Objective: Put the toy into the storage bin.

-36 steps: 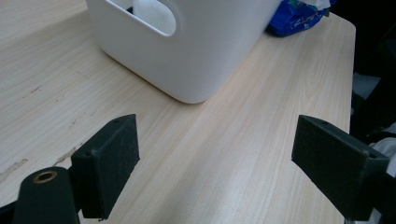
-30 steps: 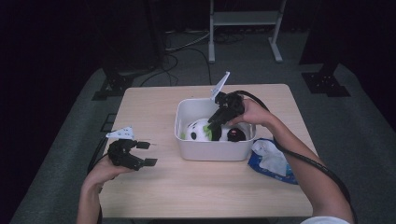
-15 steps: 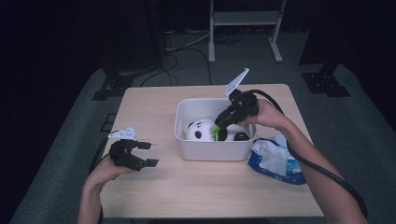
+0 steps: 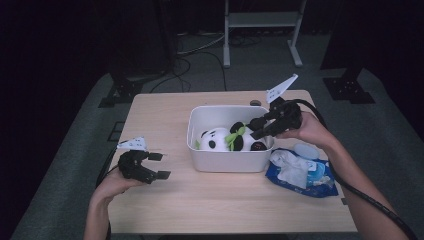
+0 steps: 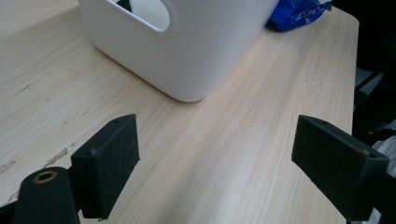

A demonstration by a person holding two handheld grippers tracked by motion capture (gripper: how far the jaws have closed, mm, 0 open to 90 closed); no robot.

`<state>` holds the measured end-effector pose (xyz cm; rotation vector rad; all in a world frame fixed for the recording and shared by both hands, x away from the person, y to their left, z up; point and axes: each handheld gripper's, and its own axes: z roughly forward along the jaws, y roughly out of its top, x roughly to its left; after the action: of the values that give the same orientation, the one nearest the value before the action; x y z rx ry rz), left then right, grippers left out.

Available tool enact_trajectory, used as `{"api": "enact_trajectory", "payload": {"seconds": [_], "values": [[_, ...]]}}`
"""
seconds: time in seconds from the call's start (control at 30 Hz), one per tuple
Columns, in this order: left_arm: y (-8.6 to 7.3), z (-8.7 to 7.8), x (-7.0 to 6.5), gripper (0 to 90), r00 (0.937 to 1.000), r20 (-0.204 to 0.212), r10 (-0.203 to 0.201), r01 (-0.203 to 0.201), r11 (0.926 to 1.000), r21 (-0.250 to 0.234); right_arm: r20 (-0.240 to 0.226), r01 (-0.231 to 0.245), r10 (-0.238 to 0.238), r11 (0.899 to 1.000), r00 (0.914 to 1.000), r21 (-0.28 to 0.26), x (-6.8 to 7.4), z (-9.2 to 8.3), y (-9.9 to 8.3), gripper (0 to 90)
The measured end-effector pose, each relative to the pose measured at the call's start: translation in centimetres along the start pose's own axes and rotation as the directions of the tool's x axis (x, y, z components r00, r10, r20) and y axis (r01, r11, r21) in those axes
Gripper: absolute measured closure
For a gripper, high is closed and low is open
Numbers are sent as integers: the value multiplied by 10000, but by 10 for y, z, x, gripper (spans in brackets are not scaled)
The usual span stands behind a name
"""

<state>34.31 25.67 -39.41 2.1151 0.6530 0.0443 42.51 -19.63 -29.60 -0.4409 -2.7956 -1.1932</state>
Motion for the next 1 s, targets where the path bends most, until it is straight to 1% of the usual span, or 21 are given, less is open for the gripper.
{"api": "enact_trajectory", "payload": {"seconds": [0.03,0.1,0.27,0.37,0.43,0.47,0.53,0.57,0.6,0.67,0.7,0.83,1.0], "values": [[0,0,0,137,10000,14,1,-1,10000,-5,69,-6,6,10000,10000,-42,1,-3,-3,452],[-1,1,0,137,10000,-15,-2,2,10000,1,180,-90,95,9995,9998,-291,3,-12,-9,443],[-1,1,0,137,10000,-47,-19,19,10000,15,426,-249,275,9980,9987,-587,6,-24,-19,429],[-1,0,0,137,10000,-72,-18,18,10000,-25,471,-335,371,9966,9982,-755,8,-29,-25,424],[-2,0,1,137,9999,-103,-45,45,10000,-27,599,-357,404,9963,9974,-784,9,-31,-29,416],[-2,0,1,137,9999,-102,-52,52,10000,-17,590,-406,458,9955,9972,-859,9,-33,-33,417],[-2,0,1,137,9999,-110,-25,25,10000,-13,606,-435,490,9951,9970,-887,9,-34,-35,416],[-2,0,1,137,9999,-108,-78,78,10000,-16,626,-479,537,9948,9966,-903,10,-35,-37,414],[-2,0,1,137,9999,-104,-61,60,10000,-30,682,-549,618,9936,9958,-987,11,-38,-43,407],[-2,0,1,137,9999,-113,-60,60,10000,-11,736,-612,691,9926,9949,-1051,12,-41,-49,407],[-3,1,1,137,9999,-108,-126,126,9999,-19,770,-650,737,9918,9943,-1099,12,-42,-51,406],[-3,1,1,137,9999,-111,-109,108,9999,-7,876,-752,862,9897,9924,-1214,14,-47,-62,401],[-4,2,2,137,9999,-106,-89,90,9999,84,944,-970,1118,9841,9892,-1486,16,-51,-79,396]]}}
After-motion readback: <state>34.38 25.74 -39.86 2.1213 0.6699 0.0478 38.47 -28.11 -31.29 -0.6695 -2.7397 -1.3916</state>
